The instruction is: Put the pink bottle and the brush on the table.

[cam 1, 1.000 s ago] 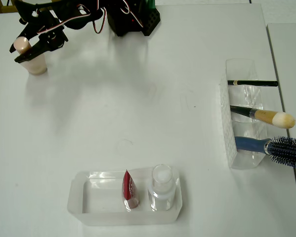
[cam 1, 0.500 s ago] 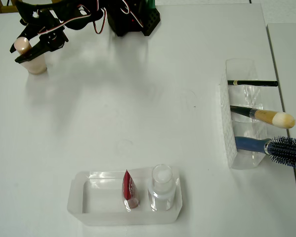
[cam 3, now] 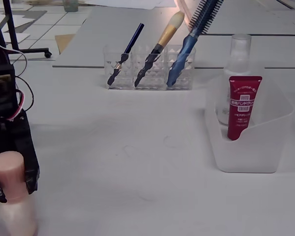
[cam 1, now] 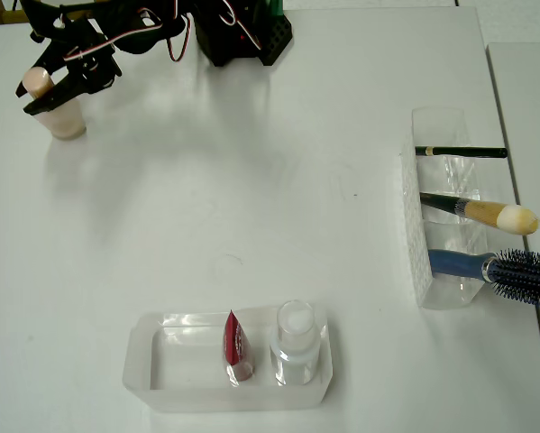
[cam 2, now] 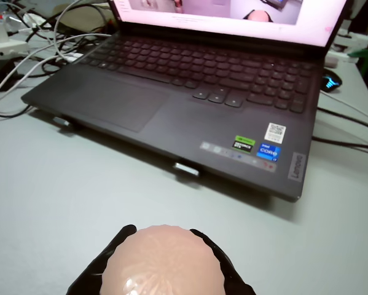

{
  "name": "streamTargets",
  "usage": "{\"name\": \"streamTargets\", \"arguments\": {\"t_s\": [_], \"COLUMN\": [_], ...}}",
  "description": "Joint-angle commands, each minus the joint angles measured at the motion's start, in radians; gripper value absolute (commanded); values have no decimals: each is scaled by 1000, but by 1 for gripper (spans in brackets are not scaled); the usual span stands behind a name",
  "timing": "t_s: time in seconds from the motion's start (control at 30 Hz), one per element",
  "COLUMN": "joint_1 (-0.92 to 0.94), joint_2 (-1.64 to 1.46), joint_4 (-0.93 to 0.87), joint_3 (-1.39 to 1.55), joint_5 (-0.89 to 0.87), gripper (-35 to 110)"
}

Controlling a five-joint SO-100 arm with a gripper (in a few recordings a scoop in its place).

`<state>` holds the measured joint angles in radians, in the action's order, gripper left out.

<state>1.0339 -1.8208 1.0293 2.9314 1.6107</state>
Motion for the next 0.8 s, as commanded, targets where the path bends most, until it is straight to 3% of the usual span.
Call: {"name": "streamTargets", "arguments": {"t_s": [0.0, 0.27, 0.37, 0.77], "joint_1": [-6, -11, -6, 0], "joint_2": [-43, -49, -55, -71], "joint_4": [29, 46, 55, 48], "joint_3": [-18, -14, -8, 0], "joint_5": [-12, 64, 66, 61], "gripper": [0, 0, 10, 22]}}
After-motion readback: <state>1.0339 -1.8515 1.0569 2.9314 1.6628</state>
